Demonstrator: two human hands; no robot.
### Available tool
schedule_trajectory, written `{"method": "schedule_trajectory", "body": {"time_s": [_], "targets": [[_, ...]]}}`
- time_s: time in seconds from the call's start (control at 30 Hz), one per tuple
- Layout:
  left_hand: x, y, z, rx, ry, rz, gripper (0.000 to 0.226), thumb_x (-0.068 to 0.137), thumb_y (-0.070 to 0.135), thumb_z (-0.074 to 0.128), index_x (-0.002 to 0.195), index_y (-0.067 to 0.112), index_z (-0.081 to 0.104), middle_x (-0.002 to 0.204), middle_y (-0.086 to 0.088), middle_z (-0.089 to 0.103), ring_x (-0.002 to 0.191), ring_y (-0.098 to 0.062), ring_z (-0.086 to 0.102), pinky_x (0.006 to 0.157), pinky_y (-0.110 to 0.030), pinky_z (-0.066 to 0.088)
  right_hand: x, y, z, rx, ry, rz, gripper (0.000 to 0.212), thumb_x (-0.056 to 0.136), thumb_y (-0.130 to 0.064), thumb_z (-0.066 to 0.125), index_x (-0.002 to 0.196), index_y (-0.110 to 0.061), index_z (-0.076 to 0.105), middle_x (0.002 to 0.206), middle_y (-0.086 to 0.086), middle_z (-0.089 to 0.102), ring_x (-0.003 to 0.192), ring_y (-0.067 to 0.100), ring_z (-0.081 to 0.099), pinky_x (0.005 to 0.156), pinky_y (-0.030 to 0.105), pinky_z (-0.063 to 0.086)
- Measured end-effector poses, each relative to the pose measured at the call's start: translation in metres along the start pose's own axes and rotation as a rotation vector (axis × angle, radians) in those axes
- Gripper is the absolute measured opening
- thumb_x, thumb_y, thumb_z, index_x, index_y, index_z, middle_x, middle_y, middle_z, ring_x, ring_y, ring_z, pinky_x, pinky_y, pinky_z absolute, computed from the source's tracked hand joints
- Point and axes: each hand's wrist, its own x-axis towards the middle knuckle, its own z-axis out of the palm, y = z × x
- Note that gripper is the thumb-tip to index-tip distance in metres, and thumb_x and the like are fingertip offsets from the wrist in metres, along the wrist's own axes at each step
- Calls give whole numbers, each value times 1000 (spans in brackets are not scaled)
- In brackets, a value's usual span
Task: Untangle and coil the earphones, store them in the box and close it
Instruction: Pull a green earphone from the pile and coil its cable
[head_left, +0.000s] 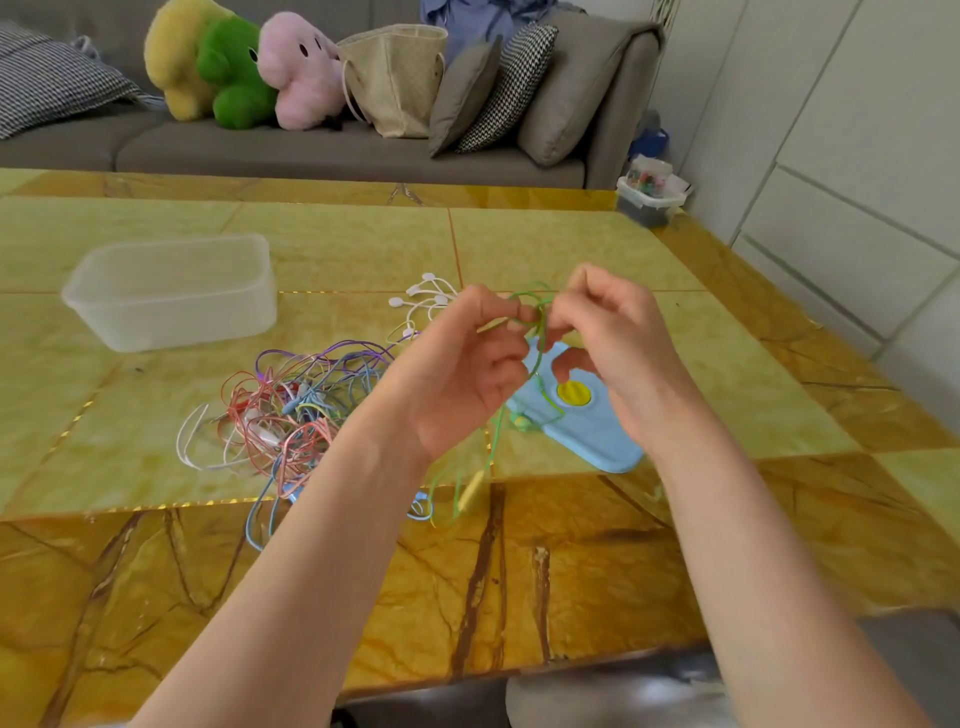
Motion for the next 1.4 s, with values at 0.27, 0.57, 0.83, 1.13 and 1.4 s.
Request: {"method": "schedule_trajectory", "body": {"time_s": [0.27,0.57,0.83,1.13,1.4], "targets": [[12,-7,2,590,166,84,37,84,6,49,51,21,44,54,8,33,40,-7,18,39,-19,10,1,6,0,487,296,154,25,82,3,46,63,-13,43,56,-1,49,53,11,41,50,22,33],[20,-4,-11,207,532,253,20,90,16,55,72,16,49,41,9,48,36,-4,38,37,-13,36,2,1,-1,341,29,168,35,82,-2,46,52,-18,37,48,-5,35,46,10,24,51,24,20],[16,9,-33,-190,388,160,33,97,30,45,67,16,41,37,7,28,32,-7,34,47,-15,47,6,9,-37,247,412,292,40,93,-30,50,58,-19,34,42,-3,32,34,9,20,37,17,16],[13,4,-32,744,362,139,13,87,6,60,86,15,52,51,5,35,33,-3,26,32,-12,20,3,7,-58,681,392,374,64,94,-59,17,66,-9,47,48,9,57,38,16,45,43,15,33],[20,13,-44,21,532,128,38,100,26,25,71,13,47,33,10,33,25,-2,25,28,-11,15,2,13,-58,874,514,352,52,99,-43,21,66,-9,42,46,9,56,32,13,44,36,10,25]]}}
